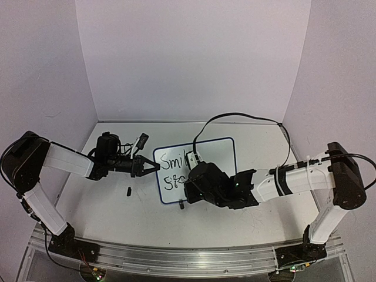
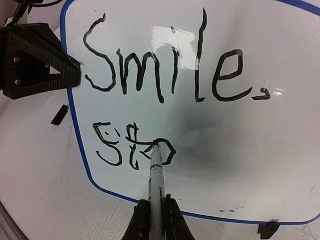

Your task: Write a sentence on the whiteboard

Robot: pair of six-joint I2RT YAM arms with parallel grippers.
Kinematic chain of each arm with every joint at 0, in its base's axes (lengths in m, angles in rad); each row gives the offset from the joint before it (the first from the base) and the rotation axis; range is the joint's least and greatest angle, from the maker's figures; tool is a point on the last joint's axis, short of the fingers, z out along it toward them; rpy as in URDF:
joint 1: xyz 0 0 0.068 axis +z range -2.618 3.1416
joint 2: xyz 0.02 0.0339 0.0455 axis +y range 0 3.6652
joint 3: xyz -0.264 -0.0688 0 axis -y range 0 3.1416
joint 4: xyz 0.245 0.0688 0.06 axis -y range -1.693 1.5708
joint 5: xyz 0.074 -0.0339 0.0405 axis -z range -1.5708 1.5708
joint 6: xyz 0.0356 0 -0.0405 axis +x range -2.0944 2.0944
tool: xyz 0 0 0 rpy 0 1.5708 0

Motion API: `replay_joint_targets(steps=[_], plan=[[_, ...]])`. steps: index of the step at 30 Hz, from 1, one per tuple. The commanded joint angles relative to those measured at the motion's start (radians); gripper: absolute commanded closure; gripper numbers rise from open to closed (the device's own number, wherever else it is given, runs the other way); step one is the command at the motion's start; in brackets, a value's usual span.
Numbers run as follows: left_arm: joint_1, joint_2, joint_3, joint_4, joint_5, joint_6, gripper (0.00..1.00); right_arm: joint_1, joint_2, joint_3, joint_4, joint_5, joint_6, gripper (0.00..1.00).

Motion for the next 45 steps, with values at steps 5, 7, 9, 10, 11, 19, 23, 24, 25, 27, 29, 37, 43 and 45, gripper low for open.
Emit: replay_joint_targets(steps=[5, 7, 9, 10, 11, 19, 23, 24, 25, 27, 29, 37, 43, 45], plan=[[-0.007, 0.011, 0.001, -0.055, -0.069, 0.05, 1.0, -0.004, 0.019, -0.026, -0.034, -0.005, 0.045, 1.0], [-0.008, 0.013, 0.001, -0.055, -0.069, 0.05, 1.0, -0.002, 0.016, -0.032, -0.043, -0.005, 0.051, 1.0], [-0.007, 0.013, 0.001, -0.055, -0.069, 0.05, 1.0, -0.003, 0.015, -0.039, -0.048, -0.005, 0.056, 1.0], [-0.007, 0.012, 0.001, -0.055, -0.069, 0.05, 1.0, -0.002, 0.015, -0.041, -0.05, -0.006, 0.058, 1.0], [-0.007, 0.011, 0.001, -0.056, -0.069, 0.05, 1.0, -0.002, 0.014, -0.043, -0.051, -0.006, 0.061, 1.0], [-0.007, 0.012, 0.0, -0.055, -0.069, 0.049, 1.0, -0.002, 0.003, -0.058, -0.077, 0.016, 0.077, 1.0], [-0.007, 0.015, 0.003, -0.055, -0.068, 0.049, 1.0, -0.001, -0.001, -0.06, -0.097, 0.036, 0.086, 1.0], [-0.007, 0.015, 0.003, -0.055, -0.068, 0.047, 1.0, -0.001, -0.007, -0.062, -0.101, 0.047, 0.088, 1.0], [-0.008, 0.013, 0.003, -0.055, -0.068, 0.047, 1.0, -0.002, -0.014, -0.064, -0.104, 0.057, 0.09, 1.0], [-0.008, 0.012, 0.003, -0.055, -0.069, 0.047, 1.0, -0.001, -0.035, -0.071, -0.108, 0.095, 0.095, 1.0], [-0.007, 0.014, 0.005, -0.056, -0.069, 0.047, 1.0, -0.001, -0.074, -0.08, -0.108, 0.139, 0.1, 1.0], [-0.007, 0.023, 0.015, -0.057, -0.063, 0.046, 1.0, -0.009, -0.176, -0.153, 0.064, 0.042, -0.018, 1.0], [-0.007, 0.021, 0.012, -0.057, -0.063, 0.047, 1.0, -0.02, -0.123, -0.113, 0.081, 0.035, -0.031, 1.0], [-0.007, 0.021, 0.012, -0.056, -0.064, 0.047, 1.0, -0.021, -0.108, -0.098, 0.087, 0.033, -0.039, 1.0]])
